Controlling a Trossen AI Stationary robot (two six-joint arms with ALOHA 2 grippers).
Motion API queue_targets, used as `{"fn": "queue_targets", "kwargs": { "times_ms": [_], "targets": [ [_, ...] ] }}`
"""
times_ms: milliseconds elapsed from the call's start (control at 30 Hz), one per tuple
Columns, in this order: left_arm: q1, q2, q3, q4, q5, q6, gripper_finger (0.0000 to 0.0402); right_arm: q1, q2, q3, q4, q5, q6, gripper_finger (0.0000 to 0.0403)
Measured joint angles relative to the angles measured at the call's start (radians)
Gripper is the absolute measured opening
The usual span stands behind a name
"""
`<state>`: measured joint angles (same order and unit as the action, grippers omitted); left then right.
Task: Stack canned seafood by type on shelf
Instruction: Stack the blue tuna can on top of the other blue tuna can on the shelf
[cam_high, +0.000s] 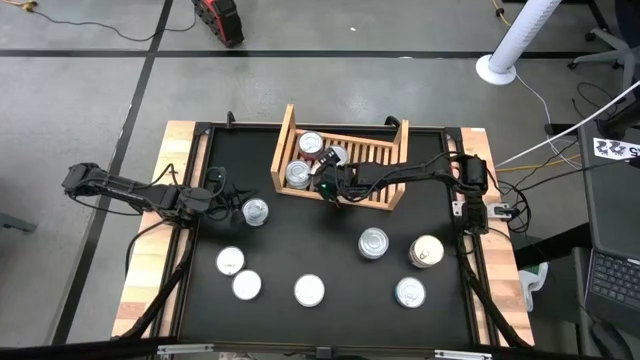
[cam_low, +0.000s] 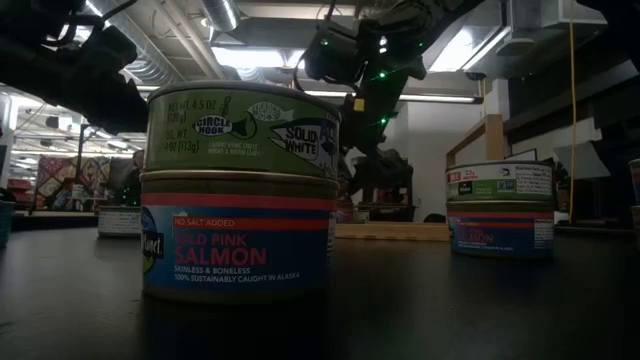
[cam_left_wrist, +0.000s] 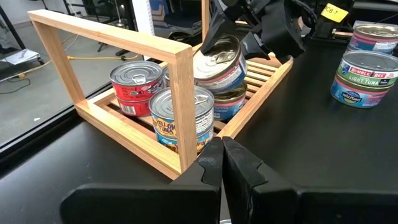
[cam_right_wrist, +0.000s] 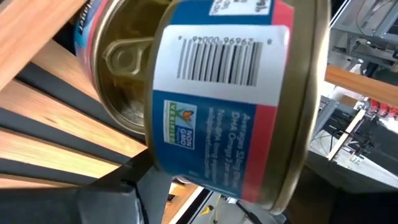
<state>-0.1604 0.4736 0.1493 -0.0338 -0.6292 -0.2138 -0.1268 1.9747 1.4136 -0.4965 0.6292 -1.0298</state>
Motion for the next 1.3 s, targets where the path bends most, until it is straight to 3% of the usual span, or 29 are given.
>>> {"fn": "queue_targets", "kwargs": {
  "times_ms": [433,733,1100,1300],
  "targets": [
    [0.000,0.000,0.000,-0.002,0.000,0.000,0.0001,-0.010,0.000,0.000,-0.005,0.014,-0.004,0.0250],
    [0.000,0.000,0.000,-0.002,0.000,-0.003,0.0001,-0.011,0.000,0.000,0.066,-0.054,-0.056,0.0250],
    [0.000,0.000,0.000,-0.002,0.000,-0.007,0.0001,-0.012,0.000,0.000,-0.012,0.073,-0.061,0.0250],
    [0.000,0.000,0.000,-0.002,0.000,-0.008,0.0001,-0.011,0.000,0.000,-0.003,0.046,-0.061,0.0250]
  ]
}}
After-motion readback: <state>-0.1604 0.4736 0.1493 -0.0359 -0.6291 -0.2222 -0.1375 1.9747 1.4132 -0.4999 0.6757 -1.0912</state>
